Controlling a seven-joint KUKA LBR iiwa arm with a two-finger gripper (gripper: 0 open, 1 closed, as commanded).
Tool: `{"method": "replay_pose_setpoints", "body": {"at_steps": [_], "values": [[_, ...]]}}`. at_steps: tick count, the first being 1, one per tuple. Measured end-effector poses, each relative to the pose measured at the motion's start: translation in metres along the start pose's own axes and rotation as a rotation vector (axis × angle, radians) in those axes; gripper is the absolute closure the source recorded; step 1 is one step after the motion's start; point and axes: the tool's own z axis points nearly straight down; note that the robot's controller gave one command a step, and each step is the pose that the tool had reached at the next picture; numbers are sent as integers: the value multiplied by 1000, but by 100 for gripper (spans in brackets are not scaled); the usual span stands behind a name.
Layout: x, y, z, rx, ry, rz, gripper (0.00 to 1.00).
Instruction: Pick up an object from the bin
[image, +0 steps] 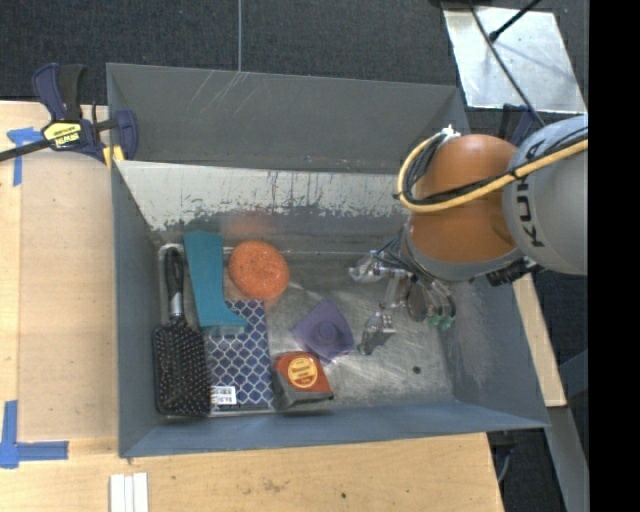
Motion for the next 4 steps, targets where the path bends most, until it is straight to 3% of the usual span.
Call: {"method": "replay_pose_setpoints", "body": {"at_steps": [1,2,4], "values": [[-9,44,52,1,8,-210,0],[-20,50,50,0,-9,-223,100],[-19,50,48,0,-8,-224,100]]}}
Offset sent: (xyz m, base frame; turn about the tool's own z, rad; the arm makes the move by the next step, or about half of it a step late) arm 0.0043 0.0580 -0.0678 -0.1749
